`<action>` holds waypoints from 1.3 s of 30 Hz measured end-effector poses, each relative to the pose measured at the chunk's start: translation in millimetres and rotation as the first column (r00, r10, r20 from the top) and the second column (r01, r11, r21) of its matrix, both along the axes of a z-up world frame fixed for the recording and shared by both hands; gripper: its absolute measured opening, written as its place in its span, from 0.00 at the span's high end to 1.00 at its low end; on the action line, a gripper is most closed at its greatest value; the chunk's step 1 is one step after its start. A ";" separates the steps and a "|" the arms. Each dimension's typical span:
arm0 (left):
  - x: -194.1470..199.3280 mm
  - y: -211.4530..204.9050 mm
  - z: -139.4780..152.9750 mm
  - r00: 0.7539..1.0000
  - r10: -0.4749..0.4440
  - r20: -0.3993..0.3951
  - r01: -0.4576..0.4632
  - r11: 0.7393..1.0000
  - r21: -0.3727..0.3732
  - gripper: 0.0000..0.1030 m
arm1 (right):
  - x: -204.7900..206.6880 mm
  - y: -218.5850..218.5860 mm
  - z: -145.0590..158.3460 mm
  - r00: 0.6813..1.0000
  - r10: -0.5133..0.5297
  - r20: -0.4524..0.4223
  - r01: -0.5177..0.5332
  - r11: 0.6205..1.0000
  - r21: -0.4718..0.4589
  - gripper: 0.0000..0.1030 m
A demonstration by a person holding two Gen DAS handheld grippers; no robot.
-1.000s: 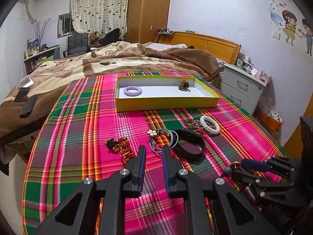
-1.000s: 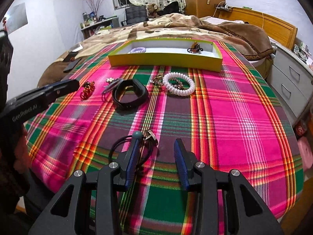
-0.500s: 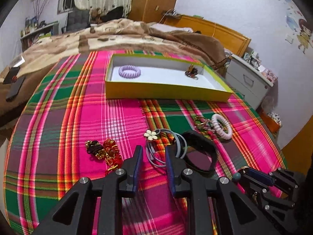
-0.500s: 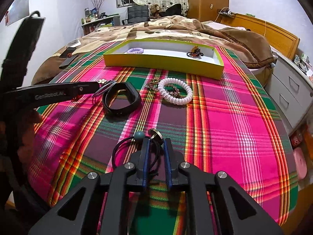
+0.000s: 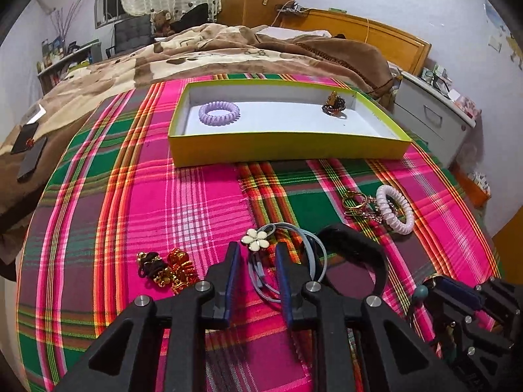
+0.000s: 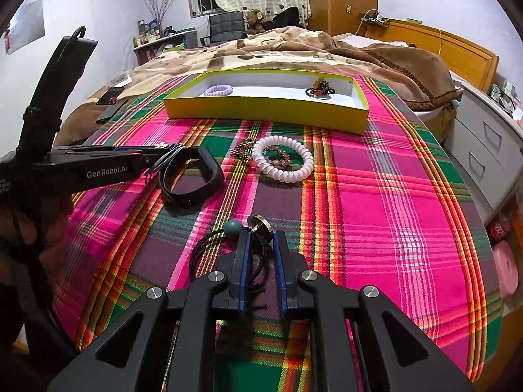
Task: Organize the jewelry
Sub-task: 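Grasp the flower hair clip with the left tool while the right tool grasps the black hair band, then lower the flower clip into the box with the left tool while the right tool releases the hair band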
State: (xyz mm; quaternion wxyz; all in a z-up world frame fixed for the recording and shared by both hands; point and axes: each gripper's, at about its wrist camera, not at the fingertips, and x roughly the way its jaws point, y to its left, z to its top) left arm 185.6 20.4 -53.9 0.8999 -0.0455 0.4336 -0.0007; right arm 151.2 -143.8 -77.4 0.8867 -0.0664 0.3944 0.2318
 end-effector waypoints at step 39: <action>-34.7 15.2 64.1 0.975 -0.054 0.215 0.063 0.997 -0.037 0.90 | 19.9 -18.3 54.8 0.992 -0.094 0.090 0.087 0.993 0.079 0.86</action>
